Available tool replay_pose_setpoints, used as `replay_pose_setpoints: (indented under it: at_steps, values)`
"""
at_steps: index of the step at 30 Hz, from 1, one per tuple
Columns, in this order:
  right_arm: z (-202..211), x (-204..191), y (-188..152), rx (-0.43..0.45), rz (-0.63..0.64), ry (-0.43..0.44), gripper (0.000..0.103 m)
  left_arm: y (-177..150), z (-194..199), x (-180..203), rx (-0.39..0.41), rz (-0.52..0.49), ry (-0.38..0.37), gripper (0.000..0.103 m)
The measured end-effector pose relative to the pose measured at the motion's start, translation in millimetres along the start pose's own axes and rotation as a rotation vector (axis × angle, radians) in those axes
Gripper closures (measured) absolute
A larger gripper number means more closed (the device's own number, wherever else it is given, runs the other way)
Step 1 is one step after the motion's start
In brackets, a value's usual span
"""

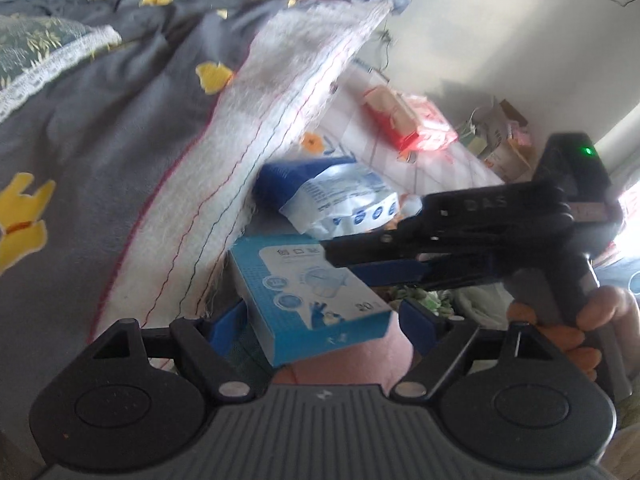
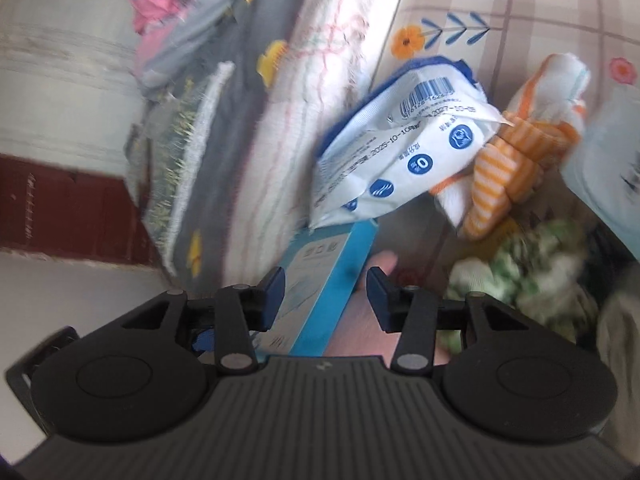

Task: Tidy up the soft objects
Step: 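Grasp the light blue small box with the right gripper, then carry the light blue box with the right gripper into the cardboard box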

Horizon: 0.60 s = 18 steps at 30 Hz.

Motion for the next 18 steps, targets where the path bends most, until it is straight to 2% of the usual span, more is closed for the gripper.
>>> replay_pose_setpoints:
  at_steps: [6, 9, 18]
  values:
    - [-25, -4, 7, -0.03, 0.021, -0.005, 0.059, 3, -15, -4, -0.016, 0.001, 0.002, 0.018]
    - [-29, -8, 8, -0.018, 0.044, -0.013, 0.061, 2, -16, -3, -0.013, -0.012, 0.036, 0.019]
    - [0, -13, -13, 0.014, 0.039, 0.035, 0.067, -9, 12, 12, 0.006, -0.027, -0.004, 0.019]
Point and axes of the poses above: each gripper's, at about its wrist camera, not at the fingertips, and z roughly against the way its jaws point, x to its right, y to its top, the point moved 4 cm from there along -z, roughly the way its jaws point, and after that the axes turned 7 degrees about -z, right-handed, at the moved point
